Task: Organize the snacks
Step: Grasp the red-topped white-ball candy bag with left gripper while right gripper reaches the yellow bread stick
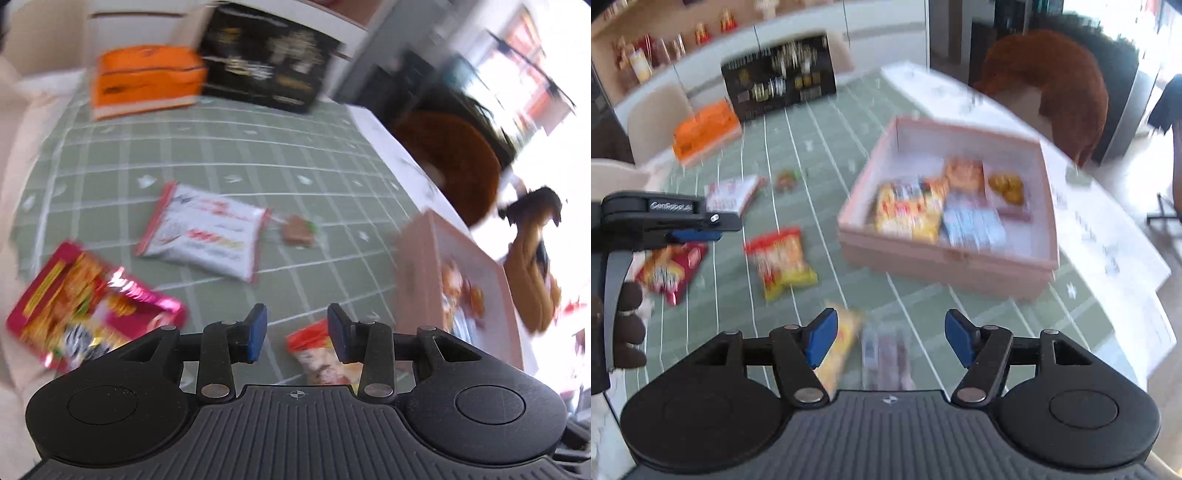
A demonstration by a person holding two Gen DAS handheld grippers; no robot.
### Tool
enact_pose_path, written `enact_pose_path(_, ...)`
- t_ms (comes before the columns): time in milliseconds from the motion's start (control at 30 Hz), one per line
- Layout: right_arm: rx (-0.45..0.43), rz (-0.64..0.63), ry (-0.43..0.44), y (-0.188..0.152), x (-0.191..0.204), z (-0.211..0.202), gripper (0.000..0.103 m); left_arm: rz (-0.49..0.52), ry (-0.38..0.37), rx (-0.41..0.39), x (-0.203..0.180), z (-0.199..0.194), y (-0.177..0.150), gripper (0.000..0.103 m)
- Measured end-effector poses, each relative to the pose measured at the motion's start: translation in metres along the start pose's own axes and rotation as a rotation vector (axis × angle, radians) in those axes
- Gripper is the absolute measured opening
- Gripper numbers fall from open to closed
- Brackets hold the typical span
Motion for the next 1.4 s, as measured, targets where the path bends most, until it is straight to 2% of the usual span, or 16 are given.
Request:
enact_pose_path(67,-0.01,0.007,-0.04,-0.004,0.005,0.009,0.065,-0.062,-0.066,0.009,0.003,-0.003,-0.009,0.041)
enact_pose_path(100,0.016,0.014,-0.02,-0.009,0.011,0.014,0.065,-0.053,-0.084,0.002,0.001,-0.002,-0.012,0.041)
enact_pose_path(167,0.049,-0.008,0.072,-0.017,0.024,0.02,0.065,-0.007,-0.05,0.002,-0.002,0.005,-0.021,0.041)
enact_pose_path(267,0.058,-0.042,0.058,-0.028,0.025,0.016,0.065,-0.038,-0.007,0.045,-0.007,0.019,-0.035,0.041)
enact_pose_path(333,0.076,-0.021,0.085,-0.037,0.021,0.01,0.065,-0.063,0.034,0.045,-0.01,0.033,-0.038,0.041)
enact_pose_path(433,0.067,-0.059,0.074,-0.046,0.016,0.002,0.065,-0.049,0.064,0.068,-0.023,0.057,-0.046,0.041)
enact_pose_path(500,0.046,-0.091,0.039,-0.053,0.007,-0.005,0.065,0.047,0.051,0.064,-0.041,0.063,-0.05,0.042)
enact_pose_path(600,0.042,-0.067,0.029,-0.062,-0.009,-0.012,0.065,0.22,0.013,0.058,-0.066,0.067,-0.063,0.046)
enact_pose_path(700,0.072,-0.024,0.008,-0.074,-0.03,-0.013,0.065,0.319,-0.037,0.055,-0.08,0.065,-0.075,0.054)
enact_pose_path(767,0.083,-0.003,-0.008,-0.08,-0.041,-0.014,0.065,0.383,-0.051,0.034,-0.08,0.061,-0.079,0.054)
enact_pose_path(867,0.077,0.014,-0.014,-0.082,-0.053,-0.018,0.065,0.442,-0.033,0.007,-0.069,0.049,-0.079,0.055)
enact_pose_path(933,0.066,0.017,-0.023,-0.082,-0.061,-0.021,0.065,0.426,-0.006,-0.007,-0.057,0.037,-0.074,0.049)
enact_pose_path(1067,0.062,0.064,-0.025,-0.083,-0.074,-0.018,0.065,0.168,-0.058,0.032,-0.043,0.025,-0.067,0.049)
enact_pose_path(1133,0.059,0.094,-0.021,-0.085,-0.078,-0.014,0.065,0.151,-0.07,0.058,-0.052,0.029,-0.069,0.049)
enact_pose_path(1300,0.05,0.135,-0.011,-0.087,-0.083,-0.002,0.065,0.333,-0.021,0.075,-0.087,0.044,-0.081,0.049)
enact_pose_path(1400,0.068,0.155,-0.004,-0.093,-0.084,0.005,0.066,0.436,0.011,0.076,-0.099,0.053,-0.091,0.056)
Point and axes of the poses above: each gripper's, at about its wrist camera, not at the fingertips, and z roughly the way its jaws point, x to its left, y to its top, the point moved 8 cm from there along z, roughly the way its jaws point, and after that the axes turned 14 degrees about -x, right-handed, at the moved point
